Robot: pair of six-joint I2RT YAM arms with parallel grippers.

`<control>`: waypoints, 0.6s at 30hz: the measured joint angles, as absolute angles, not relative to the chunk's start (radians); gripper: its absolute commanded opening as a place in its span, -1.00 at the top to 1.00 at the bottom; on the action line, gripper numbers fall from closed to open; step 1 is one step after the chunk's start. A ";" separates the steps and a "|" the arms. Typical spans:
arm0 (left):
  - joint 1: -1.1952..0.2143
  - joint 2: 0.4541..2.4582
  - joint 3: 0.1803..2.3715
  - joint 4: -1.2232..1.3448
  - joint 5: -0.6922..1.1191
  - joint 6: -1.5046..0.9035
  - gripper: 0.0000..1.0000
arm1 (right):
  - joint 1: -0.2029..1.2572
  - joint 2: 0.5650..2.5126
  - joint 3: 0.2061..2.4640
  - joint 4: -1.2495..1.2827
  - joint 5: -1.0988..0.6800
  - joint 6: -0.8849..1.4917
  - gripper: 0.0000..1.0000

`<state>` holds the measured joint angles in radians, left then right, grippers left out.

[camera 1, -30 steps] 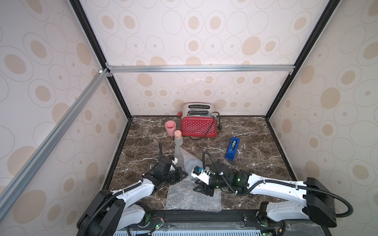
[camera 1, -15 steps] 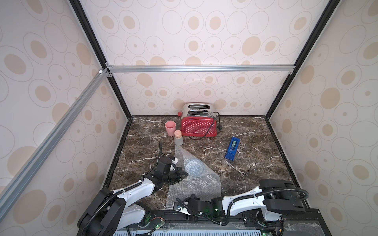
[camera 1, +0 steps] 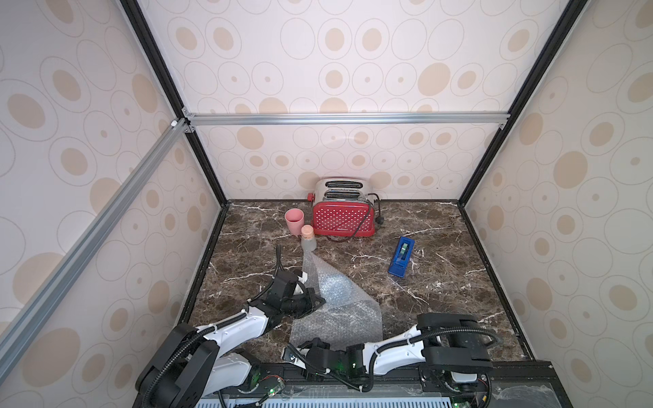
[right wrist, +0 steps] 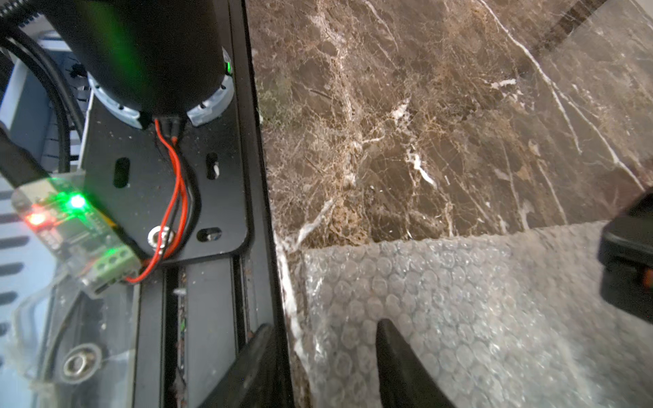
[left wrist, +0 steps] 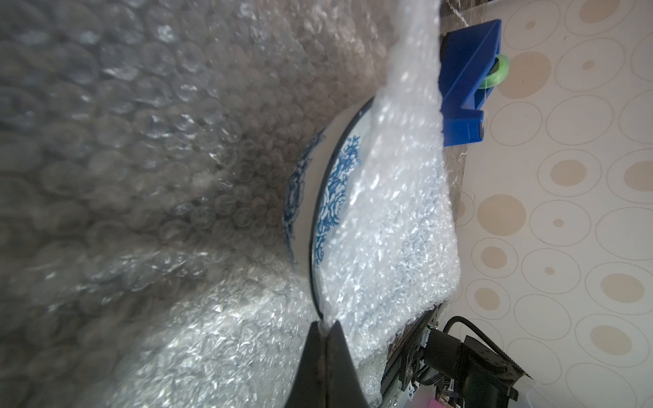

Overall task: Wrap bowls in bubble wrap
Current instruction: Wrap the bowl in bubble wrap.

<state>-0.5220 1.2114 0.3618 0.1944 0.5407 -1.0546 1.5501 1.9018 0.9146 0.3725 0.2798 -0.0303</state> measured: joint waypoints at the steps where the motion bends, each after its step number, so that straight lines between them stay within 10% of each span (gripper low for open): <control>1: -0.522 1.212 0.363 0.194 0.541 -1.054 1.00 | 1.550 1.913 0.923 0.371 0.278 -0.025 0.06; 18: -0.522 1.223 0.364 0.194 0.540 -1.050 1.00 | 1.499 1.959 0.937 0.402 0.245 0.086 0.69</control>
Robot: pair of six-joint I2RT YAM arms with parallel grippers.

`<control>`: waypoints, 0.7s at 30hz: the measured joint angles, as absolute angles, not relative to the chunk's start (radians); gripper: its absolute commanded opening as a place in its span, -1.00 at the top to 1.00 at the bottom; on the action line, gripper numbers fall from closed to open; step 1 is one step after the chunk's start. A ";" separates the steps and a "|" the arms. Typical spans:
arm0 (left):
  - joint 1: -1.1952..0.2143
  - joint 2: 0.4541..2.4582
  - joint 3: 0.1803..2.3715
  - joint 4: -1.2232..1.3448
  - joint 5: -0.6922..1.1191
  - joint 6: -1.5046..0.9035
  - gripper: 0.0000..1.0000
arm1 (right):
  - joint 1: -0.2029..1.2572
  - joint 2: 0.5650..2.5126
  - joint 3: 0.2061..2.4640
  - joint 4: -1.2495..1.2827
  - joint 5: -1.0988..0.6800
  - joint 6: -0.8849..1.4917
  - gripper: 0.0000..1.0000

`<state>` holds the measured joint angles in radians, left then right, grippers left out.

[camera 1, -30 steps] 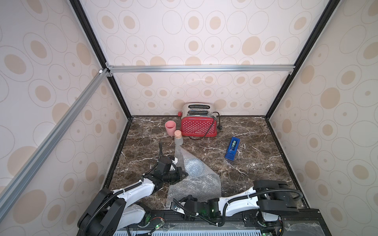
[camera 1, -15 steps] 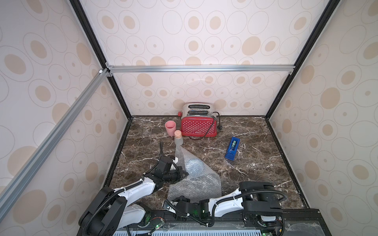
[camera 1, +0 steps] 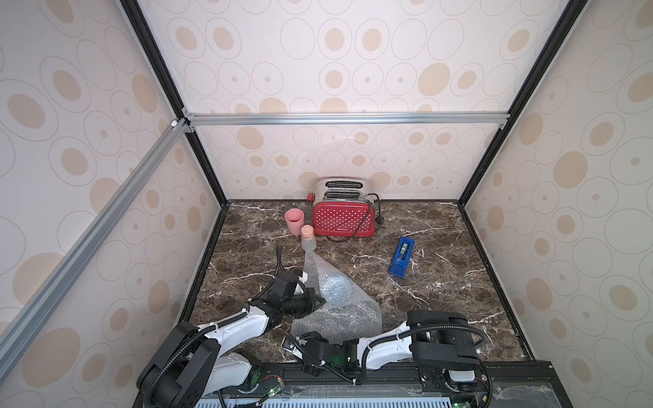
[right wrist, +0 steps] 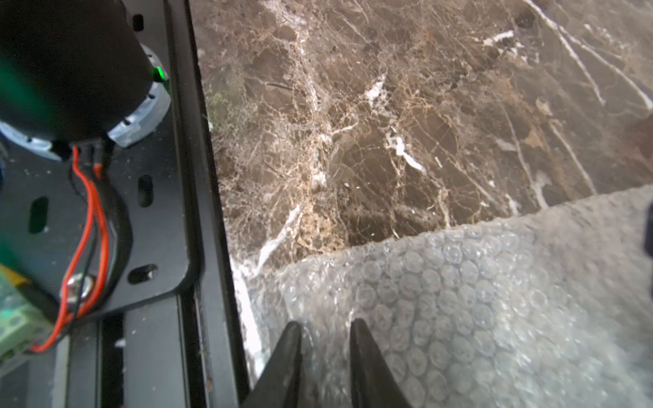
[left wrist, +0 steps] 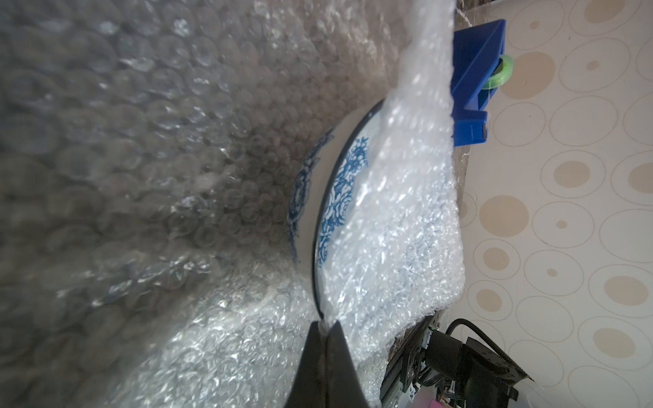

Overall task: Wrap bowls in bubble wrap
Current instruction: Wrap the bowl in bubble wrap.

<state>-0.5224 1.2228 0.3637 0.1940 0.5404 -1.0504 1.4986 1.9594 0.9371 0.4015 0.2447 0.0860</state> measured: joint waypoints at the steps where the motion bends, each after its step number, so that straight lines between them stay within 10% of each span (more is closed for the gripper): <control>1: -0.522 1.224 0.364 0.194 0.540 -1.050 1.00 | 1.499 1.960 0.937 0.403 0.241 0.090 0.77; 21: -0.523 1.259 0.385 0.177 0.540 -1.029 1.00 | 1.419 1.647 0.791 0.363 0.154 0.171 1.00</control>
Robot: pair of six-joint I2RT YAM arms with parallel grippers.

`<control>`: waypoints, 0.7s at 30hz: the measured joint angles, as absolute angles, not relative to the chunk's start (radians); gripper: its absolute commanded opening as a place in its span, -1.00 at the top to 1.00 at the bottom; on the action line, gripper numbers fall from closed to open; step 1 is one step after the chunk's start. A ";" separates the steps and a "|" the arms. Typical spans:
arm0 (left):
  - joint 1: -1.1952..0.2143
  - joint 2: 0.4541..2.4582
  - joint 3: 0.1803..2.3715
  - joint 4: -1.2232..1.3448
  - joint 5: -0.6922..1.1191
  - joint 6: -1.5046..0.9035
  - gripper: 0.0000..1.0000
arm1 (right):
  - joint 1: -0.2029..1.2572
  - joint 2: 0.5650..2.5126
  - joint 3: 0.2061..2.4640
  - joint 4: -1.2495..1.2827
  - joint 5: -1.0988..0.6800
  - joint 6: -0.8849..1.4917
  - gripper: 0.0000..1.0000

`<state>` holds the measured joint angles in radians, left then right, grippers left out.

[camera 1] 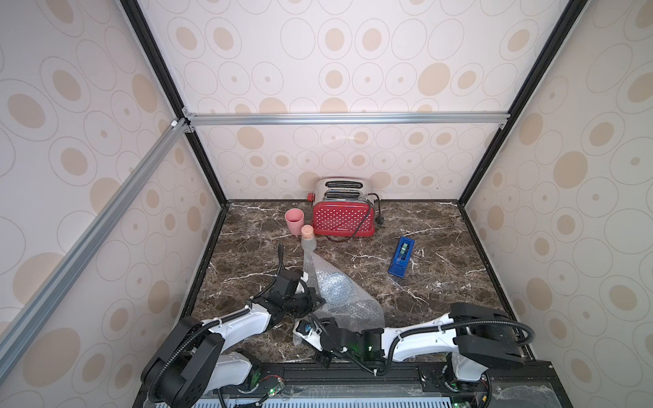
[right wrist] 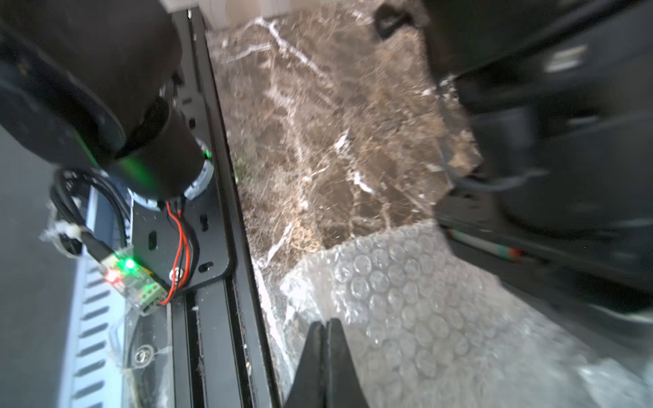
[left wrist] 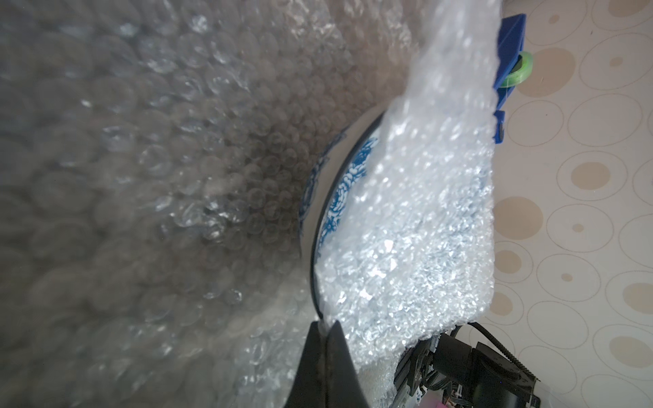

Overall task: Wrap bowls in bubble wrap
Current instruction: Wrap the bowl in bubble wrap.

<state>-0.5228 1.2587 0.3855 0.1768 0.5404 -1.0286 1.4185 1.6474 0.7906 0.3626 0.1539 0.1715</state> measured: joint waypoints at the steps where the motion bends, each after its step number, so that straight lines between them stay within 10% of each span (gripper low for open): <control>1: -0.523 1.259 0.387 0.173 0.540 -1.026 1.00 | 1.404 1.628 0.774 0.366 0.145 0.179 1.00; 21: -0.523 1.291 0.418 0.118 0.530 -0.977 1.00 | 1.181 1.470 0.550 0.442 -0.044 0.319 1.00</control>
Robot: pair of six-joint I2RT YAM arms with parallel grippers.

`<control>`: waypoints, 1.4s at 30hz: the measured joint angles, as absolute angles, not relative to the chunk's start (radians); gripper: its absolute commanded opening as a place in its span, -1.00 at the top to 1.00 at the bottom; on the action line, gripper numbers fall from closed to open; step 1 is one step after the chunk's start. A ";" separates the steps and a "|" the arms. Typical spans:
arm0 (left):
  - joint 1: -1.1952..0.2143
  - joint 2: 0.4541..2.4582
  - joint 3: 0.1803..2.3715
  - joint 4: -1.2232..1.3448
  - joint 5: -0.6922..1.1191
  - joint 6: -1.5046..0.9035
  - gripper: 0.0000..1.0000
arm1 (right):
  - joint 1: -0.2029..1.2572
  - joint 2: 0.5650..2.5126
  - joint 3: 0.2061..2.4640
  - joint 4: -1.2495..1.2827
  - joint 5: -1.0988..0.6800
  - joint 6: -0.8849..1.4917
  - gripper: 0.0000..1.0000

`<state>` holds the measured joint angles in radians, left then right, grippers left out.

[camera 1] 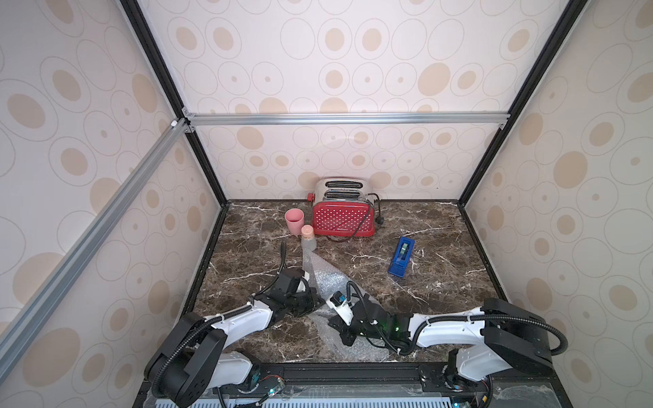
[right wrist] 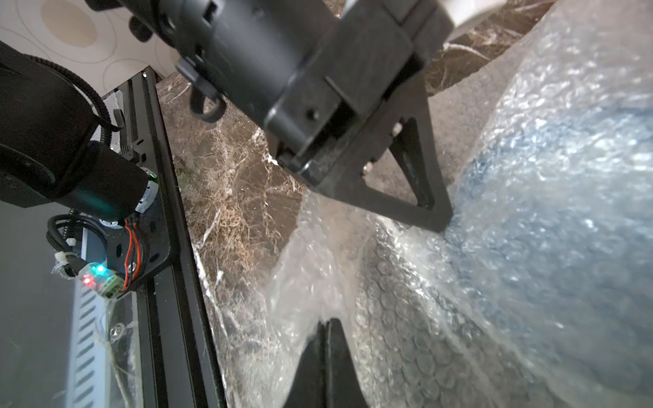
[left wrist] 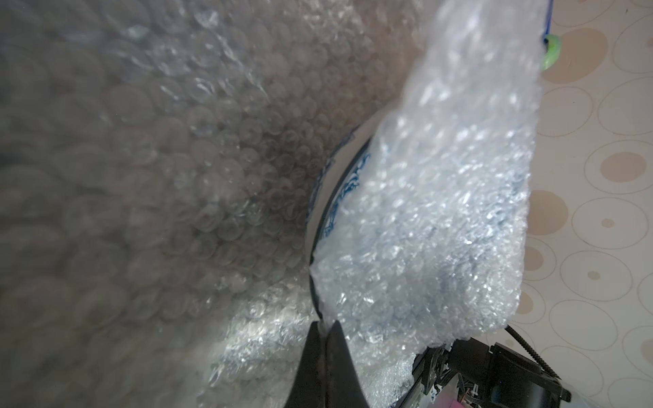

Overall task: Wrap bowls in bubble wrap
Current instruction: Wrap the bowl in bubble wrap.

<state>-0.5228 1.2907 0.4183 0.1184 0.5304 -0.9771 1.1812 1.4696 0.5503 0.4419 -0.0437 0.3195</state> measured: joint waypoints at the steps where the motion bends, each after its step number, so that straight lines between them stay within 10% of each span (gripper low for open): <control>1: -0.523 1.293 0.418 0.117 0.530 -0.976 1.00 | 1.174 1.470 0.543 0.451 -0.055 0.331 1.00; 42: -0.523 1.356 0.536 0.050 0.541 -0.930 1.00 | 0.789 1.360 0.628 0.306 -0.213 0.418 1.00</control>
